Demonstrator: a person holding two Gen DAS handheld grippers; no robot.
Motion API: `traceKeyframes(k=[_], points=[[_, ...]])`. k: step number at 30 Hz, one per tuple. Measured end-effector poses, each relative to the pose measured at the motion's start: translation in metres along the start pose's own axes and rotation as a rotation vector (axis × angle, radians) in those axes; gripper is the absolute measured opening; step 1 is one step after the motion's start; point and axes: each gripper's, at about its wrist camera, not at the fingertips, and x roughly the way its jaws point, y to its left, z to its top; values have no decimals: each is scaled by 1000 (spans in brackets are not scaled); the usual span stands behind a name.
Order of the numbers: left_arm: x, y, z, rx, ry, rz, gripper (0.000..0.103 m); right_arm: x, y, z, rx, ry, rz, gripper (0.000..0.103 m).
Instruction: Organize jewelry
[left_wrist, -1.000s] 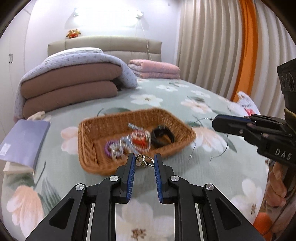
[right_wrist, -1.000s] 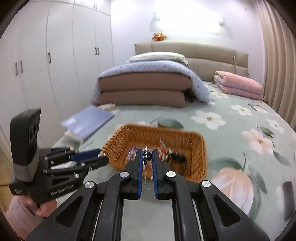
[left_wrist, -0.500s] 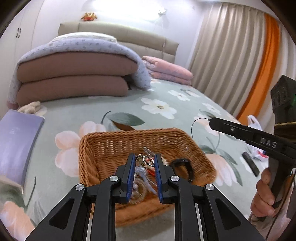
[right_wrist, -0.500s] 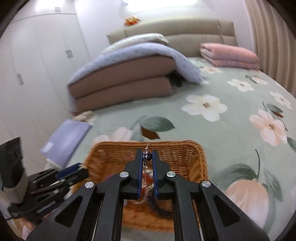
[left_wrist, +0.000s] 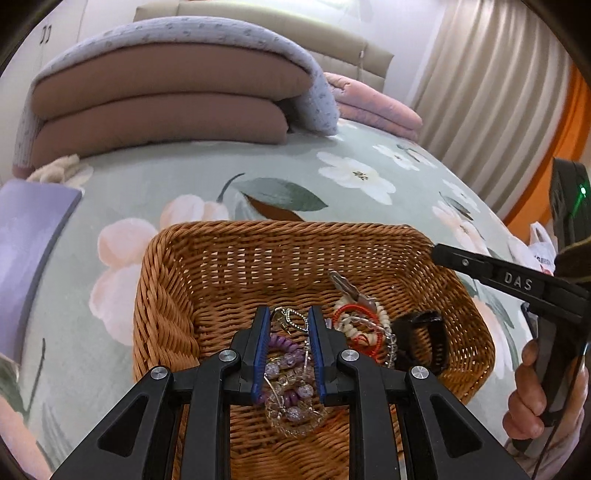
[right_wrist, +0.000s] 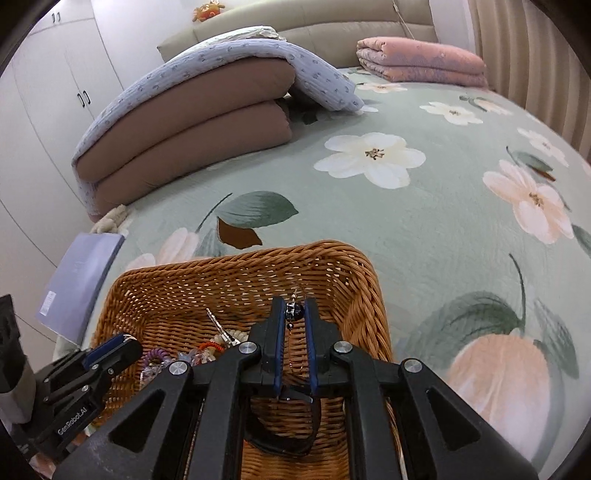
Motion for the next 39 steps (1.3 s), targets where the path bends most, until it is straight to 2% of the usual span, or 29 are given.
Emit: traceKeyframes(k=[3, 5, 7, 12, 16, 17, 19, 22, 24, 26, 28, 30, 33, 36, 39], points=[[-1, 6, 0, -27, 18, -38, 25, -7, -5, -1, 20, -2, 26, 32], [-6, 6, 0, -33, 20, -63, 43, -16, -6, -5, 21, -17, 45, 32], [-20, 5, -2, -21, -13, -67, 49, -27, -7, -13, 26, -26, 74, 32], [-56, -1, -10, -17, -55, -116, 50, -60, 0, -46, 15, -42, 125, 32], [-95, -15, -24, -4, -116, -102, 50, -106, 18, -76, -49, -101, 131, 32], [-110, -24, -29, 10, -138, -82, 50, -117, 23, -83, -72, -118, 130, 33], [-132, -36, -38, 31, -175, -56, 52, -146, 36, -102, -124, -165, 110, 39], [-173, -60, -62, 58, -231, 19, 71, -183, 51, -127, -182, -230, 93, 46], [-193, -72, -76, 68, -259, 77, 73, -208, 54, -147, -192, -281, 97, 47], [-211, -82, -93, 68, -274, 138, 74, -222, 52, -160, -183, -308, 115, 54], [-226, -85, -109, 43, -292, 173, 74, -230, 51, -178, -184, -340, 135, 73], [-237, -84, -129, 12, -323, 183, 75, -231, 52, -195, -193, -371, 121, 78], [-240, -82, -152, -34, -361, 238, 75, -222, 63, -216, -238, -392, 40, 78], [-229, -79, -166, -14, -338, 298, 75, -217, 72, -223, -280, -419, -24, 78], [-223, -75, -168, -24, -351, 333, 75, -215, 72, -224, -285, -454, -38, 78]])
